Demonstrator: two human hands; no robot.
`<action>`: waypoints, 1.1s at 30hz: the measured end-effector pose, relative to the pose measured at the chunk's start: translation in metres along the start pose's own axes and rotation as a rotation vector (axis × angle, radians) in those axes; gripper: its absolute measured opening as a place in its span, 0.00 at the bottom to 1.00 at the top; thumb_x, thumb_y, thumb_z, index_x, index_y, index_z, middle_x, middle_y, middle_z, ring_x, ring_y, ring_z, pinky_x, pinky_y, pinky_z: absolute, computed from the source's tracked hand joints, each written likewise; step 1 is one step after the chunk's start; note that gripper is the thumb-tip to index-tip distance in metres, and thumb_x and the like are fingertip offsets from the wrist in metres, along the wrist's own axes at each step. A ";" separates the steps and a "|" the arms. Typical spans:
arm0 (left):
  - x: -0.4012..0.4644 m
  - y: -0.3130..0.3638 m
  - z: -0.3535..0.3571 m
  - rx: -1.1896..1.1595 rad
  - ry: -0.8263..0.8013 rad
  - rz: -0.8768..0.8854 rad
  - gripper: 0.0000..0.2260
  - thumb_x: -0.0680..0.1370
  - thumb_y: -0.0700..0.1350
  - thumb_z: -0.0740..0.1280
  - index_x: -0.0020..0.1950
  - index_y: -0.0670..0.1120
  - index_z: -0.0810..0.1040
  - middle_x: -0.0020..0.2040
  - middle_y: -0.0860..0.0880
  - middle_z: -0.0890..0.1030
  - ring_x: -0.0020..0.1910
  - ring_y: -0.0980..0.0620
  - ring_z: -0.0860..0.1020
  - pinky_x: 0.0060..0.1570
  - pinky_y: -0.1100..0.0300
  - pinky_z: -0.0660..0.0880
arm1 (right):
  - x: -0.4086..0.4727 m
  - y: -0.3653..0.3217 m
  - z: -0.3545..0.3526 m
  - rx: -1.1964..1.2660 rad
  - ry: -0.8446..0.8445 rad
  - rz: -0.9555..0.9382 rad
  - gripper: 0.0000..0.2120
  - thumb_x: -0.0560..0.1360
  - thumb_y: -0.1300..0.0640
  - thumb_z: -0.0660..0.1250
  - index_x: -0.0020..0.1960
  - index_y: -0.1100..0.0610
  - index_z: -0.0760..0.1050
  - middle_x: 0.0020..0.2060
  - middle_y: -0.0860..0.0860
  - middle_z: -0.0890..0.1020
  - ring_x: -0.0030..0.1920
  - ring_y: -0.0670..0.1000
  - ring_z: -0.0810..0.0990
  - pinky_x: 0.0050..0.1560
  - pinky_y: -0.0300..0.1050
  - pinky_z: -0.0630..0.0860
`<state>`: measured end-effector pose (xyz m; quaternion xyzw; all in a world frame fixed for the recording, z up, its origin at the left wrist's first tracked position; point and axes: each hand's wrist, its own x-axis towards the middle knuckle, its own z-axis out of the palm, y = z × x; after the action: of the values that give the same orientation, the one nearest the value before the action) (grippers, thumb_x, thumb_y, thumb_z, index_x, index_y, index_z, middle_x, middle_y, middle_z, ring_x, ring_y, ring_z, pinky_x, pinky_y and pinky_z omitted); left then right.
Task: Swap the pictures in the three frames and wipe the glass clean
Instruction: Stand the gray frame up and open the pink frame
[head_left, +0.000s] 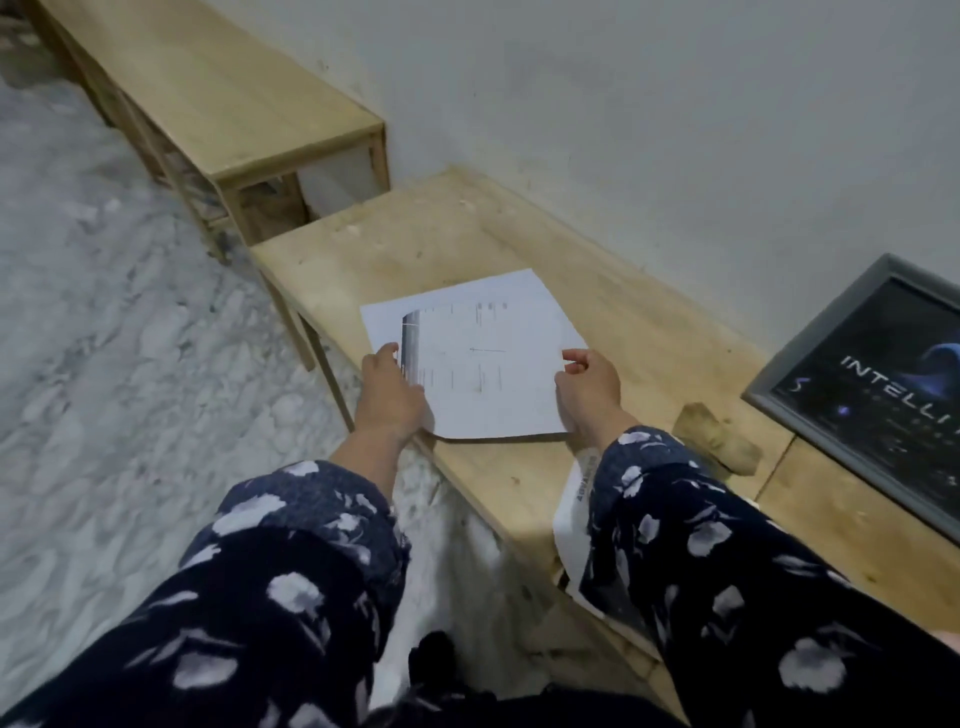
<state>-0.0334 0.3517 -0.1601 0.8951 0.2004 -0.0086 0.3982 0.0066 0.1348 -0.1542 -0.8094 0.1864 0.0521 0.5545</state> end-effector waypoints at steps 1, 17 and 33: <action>0.009 -0.004 -0.003 0.023 -0.009 0.014 0.28 0.79 0.39 0.62 0.77 0.45 0.55 0.71 0.44 0.61 0.63 0.41 0.71 0.53 0.44 0.76 | 0.005 -0.003 0.010 -0.016 -0.023 0.005 0.17 0.76 0.67 0.58 0.63 0.57 0.73 0.51 0.50 0.75 0.49 0.50 0.75 0.40 0.35 0.71; 0.073 -0.007 0.006 0.325 -0.148 0.157 0.26 0.80 0.51 0.63 0.76 0.48 0.60 0.79 0.48 0.49 0.78 0.48 0.49 0.74 0.40 0.46 | 0.017 0.007 0.039 -0.280 0.100 -0.037 0.20 0.74 0.62 0.59 0.64 0.50 0.74 0.63 0.50 0.75 0.69 0.54 0.62 0.67 0.48 0.64; -0.064 0.067 0.086 0.433 -0.381 0.411 0.24 0.79 0.53 0.63 0.73 0.47 0.65 0.74 0.47 0.64 0.72 0.45 0.60 0.64 0.48 0.65 | -0.096 0.078 -0.103 -0.423 0.286 0.152 0.20 0.74 0.61 0.62 0.63 0.48 0.75 0.62 0.51 0.76 0.67 0.57 0.65 0.64 0.51 0.67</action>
<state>-0.0548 0.2272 -0.1597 0.9627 -0.0680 -0.1377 0.2226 -0.1231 0.0390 -0.1550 -0.8900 0.3081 0.0167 0.3356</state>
